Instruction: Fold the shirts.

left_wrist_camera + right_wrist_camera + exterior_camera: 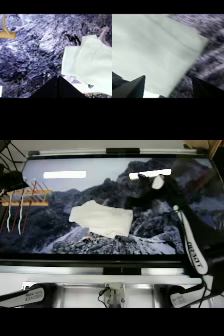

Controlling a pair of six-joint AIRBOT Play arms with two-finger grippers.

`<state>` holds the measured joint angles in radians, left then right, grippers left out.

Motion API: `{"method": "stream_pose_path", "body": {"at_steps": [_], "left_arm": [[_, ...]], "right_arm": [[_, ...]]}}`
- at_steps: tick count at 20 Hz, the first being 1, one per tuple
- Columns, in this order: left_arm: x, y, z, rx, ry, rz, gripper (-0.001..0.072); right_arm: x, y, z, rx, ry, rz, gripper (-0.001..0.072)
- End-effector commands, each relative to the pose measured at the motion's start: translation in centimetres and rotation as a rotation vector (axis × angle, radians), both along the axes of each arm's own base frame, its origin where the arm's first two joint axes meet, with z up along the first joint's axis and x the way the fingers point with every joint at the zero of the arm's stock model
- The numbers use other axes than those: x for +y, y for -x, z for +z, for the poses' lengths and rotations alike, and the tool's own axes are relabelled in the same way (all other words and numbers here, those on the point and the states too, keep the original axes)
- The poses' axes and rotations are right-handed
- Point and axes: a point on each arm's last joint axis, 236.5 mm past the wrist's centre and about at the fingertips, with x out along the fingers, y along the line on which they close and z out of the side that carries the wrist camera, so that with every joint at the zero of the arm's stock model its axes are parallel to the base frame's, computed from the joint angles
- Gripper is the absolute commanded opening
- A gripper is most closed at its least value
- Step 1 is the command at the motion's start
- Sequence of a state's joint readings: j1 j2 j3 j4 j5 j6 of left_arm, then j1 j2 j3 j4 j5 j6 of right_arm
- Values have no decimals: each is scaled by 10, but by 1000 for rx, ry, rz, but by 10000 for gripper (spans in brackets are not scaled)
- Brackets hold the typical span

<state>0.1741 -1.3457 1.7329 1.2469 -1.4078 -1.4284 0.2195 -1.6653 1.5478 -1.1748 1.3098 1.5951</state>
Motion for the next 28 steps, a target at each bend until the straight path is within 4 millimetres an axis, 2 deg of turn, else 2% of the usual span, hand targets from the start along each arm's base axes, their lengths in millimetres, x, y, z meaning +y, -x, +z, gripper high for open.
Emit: {"method": "stream_pose_path", "body": {"at_steps": [1,3,7,12,13,14,15,17,19,21,22,25,28], "left_arm": [[-25,-8,2,-33,-3,-54,28],[-33,-8,-3,-25,-1,-70,28],[-35,-5,-15,7,4,-73,28],[-37,-5,-14,4,15,-77,28],[-37,-5,-14,3,16,-77,28],[-38,-5,-14,3,19,-78,28],[-38,-5,-14,3,19,-78,29],[-38,-7,-13,-6,18,-74,29],[-37,-9,-11,-17,19,-70,29],[-37,-9,-11,-18,19,-70,29],[-38,-9,-11,-18,22,-72,29],[-53,-7,-6,-19,84,-97,28],[-65,-7,-1,-36,124,-136,29]], "right_arm": [[-51,46,-31,229,4,-88,675],[-19,37,-49,178,-110,-125,675],[26,23,-70,132,-199,-126,675],[59,17,-88,154,-288,-163,672],[69,17,-85,159,-334,-162,537],[80,12,-75,132,-399,-140,169],[88,5,-57,89,-472,-123,53],[91,-16,0,-57,-592,-73,46],[63,-39,65,-217,-597,-66,46],[12,-51,127,-334,-567,-131,45],[-19,-49,153,-381,-535,-163,46],[-116,-24,196,-444,-388,-333,46],[-212,21,210,-470,-158,-501,46]]}}
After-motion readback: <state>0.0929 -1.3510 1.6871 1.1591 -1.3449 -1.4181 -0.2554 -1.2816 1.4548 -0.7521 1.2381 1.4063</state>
